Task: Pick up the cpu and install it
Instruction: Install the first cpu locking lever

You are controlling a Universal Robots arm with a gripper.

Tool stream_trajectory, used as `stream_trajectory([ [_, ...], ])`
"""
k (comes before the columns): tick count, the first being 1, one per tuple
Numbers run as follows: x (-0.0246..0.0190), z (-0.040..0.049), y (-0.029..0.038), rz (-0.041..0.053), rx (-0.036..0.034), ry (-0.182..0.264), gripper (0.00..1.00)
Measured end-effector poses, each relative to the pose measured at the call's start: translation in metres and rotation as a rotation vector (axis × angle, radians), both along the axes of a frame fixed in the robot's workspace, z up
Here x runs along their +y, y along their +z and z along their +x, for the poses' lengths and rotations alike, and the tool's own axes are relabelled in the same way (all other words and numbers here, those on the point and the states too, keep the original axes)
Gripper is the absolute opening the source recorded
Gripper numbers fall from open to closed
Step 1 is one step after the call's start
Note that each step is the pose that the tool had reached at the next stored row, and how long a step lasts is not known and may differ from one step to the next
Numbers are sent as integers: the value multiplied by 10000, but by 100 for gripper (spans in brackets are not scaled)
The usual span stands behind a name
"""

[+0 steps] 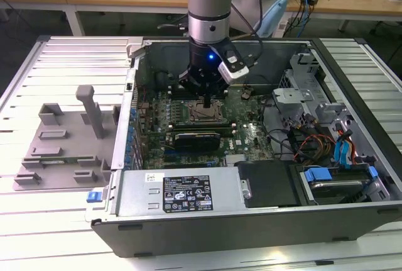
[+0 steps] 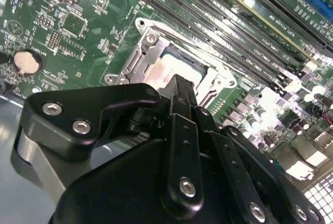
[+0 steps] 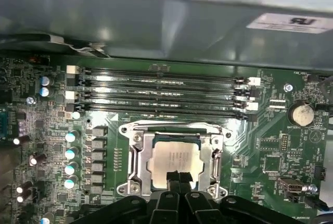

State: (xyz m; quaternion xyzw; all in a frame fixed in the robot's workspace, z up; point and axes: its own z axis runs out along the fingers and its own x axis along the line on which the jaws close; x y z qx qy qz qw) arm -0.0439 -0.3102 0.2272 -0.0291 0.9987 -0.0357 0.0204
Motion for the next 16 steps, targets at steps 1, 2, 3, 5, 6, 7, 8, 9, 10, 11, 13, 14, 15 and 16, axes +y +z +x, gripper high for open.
stream_trajectory([
  [1,-11,7,-1,-18,40,-1,11],
  [2,-28,7,-1,-17,40,-1,11],
  [3,-44,7,-1,-17,41,-2,11],
  [5,-57,7,-1,-17,40,-1,11],
  [6,-60,7,-1,-15,40,-2,11],
  [7,-63,7,19,-6,40,-2,11],
  [8,-63,7,51,-3,41,-1,11],
  [9,-63,7,92,-2,40,-1,11],
  [10,-63,7,96,0,39,-1,11],
  [11,-63,7,101,-1,40,-1,11],
  [13,-63,7,105,-2,41,-1,11],
  [14,-63,7,108,-2,40,-1,11],
  [15,-63,7,111,-1,40,-2,11],
  [16,-63,7,115,-2,40,-1,11],
])
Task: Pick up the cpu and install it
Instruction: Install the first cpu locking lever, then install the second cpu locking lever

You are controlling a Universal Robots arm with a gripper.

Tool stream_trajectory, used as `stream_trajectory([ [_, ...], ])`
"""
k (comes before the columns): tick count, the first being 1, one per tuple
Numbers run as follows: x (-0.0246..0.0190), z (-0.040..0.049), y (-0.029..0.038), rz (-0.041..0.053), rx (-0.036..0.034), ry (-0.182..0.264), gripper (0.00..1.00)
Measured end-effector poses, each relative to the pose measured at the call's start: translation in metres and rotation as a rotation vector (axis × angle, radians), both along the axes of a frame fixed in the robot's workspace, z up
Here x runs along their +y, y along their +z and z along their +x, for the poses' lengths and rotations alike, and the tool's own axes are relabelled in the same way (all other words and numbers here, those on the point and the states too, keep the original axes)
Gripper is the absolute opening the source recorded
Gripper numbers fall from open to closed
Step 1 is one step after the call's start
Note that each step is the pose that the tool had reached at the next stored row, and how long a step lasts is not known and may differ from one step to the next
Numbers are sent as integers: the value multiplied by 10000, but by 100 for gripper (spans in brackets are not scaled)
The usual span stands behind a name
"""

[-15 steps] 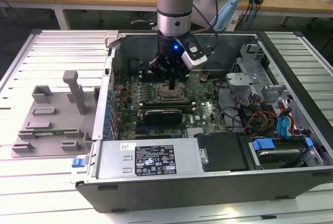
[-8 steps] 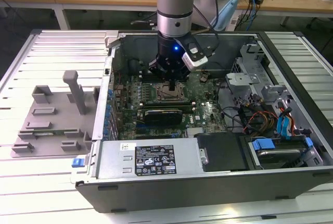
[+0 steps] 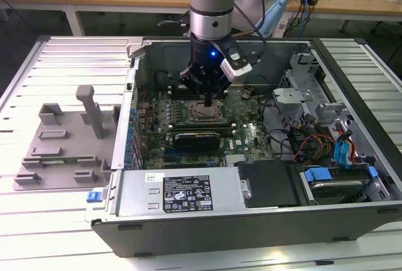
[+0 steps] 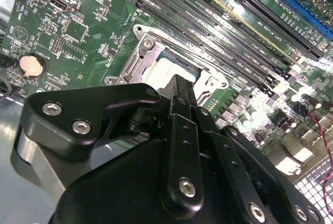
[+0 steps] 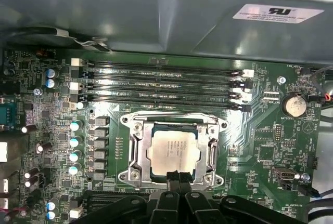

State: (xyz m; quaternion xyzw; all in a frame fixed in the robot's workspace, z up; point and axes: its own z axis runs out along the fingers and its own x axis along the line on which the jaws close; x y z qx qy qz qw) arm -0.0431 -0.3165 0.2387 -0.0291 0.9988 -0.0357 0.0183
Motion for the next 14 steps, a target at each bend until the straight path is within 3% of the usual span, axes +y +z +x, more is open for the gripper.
stream_trajectory([
  [14,0,0,44,0,0,0,11],
])
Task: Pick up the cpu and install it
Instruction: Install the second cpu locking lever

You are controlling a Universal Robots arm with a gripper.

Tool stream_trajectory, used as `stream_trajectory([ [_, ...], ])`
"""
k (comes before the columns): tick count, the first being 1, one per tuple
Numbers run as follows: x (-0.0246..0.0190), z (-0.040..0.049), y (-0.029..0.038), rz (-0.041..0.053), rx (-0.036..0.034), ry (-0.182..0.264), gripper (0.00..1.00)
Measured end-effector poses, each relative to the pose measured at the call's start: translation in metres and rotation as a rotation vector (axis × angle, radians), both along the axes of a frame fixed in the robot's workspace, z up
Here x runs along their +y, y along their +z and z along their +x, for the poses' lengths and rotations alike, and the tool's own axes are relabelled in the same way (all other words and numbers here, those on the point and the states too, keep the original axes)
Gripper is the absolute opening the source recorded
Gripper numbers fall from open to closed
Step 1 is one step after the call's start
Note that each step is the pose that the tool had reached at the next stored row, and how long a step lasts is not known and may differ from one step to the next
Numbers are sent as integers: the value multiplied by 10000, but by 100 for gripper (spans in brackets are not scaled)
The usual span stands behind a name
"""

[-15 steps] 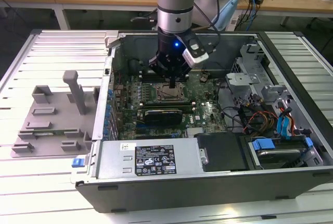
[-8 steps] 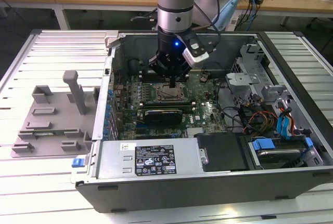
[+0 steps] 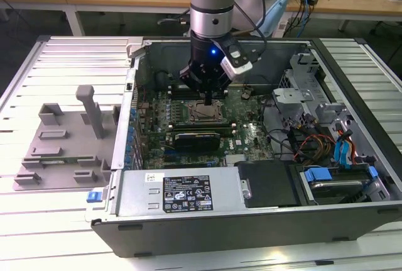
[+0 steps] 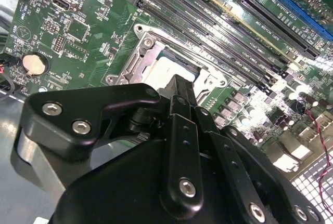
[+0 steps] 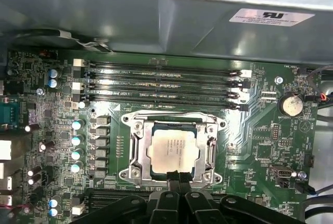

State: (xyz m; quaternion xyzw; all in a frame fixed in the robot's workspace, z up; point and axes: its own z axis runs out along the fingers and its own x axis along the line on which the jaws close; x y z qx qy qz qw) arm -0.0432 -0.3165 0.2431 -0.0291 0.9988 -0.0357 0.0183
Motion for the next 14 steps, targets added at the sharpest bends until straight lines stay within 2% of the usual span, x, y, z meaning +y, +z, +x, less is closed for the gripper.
stream_trajectory([
  [3,0,0,19,-3,2,0,11],
  [7,0,0,98,0,-1,0,11],
  [12,0,0,160,0,0,0,11],
  [14,0,0,163,2,-1,0,11],
])
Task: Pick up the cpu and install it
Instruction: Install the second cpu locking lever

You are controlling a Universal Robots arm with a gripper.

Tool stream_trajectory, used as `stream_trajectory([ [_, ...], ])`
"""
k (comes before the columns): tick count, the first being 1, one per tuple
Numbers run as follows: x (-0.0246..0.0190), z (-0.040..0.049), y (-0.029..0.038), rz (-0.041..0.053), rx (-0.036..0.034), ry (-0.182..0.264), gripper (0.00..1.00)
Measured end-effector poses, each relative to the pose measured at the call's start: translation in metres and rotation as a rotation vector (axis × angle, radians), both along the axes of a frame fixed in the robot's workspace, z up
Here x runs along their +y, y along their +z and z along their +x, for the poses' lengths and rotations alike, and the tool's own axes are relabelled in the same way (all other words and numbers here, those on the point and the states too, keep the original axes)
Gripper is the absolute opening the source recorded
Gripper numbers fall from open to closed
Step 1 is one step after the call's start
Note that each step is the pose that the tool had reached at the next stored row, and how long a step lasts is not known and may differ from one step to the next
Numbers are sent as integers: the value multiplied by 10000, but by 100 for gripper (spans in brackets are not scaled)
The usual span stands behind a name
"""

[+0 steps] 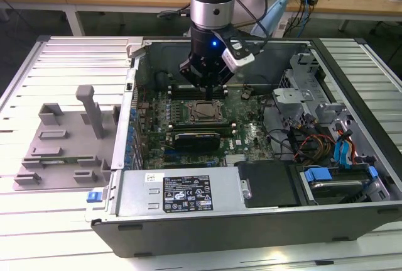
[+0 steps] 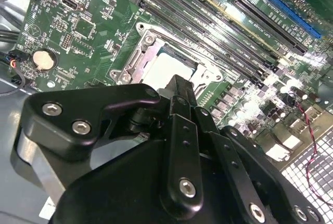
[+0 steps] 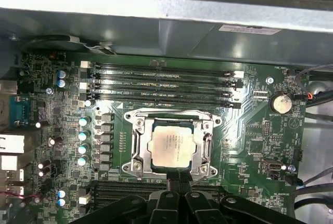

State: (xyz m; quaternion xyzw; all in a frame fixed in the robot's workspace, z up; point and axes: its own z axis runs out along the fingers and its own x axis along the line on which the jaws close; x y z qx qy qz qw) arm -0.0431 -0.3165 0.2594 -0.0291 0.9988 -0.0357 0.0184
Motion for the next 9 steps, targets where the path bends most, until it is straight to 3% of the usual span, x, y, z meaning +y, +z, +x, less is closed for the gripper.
stream_trajectory([
  [2,-15,1,1,-2,1,2,11],
  [5,-176,0,1,4,1,0,11],
  [7,-221,0,0,5,0,0,11],
  [9,-302,0,-12,9,1,0,11],
])
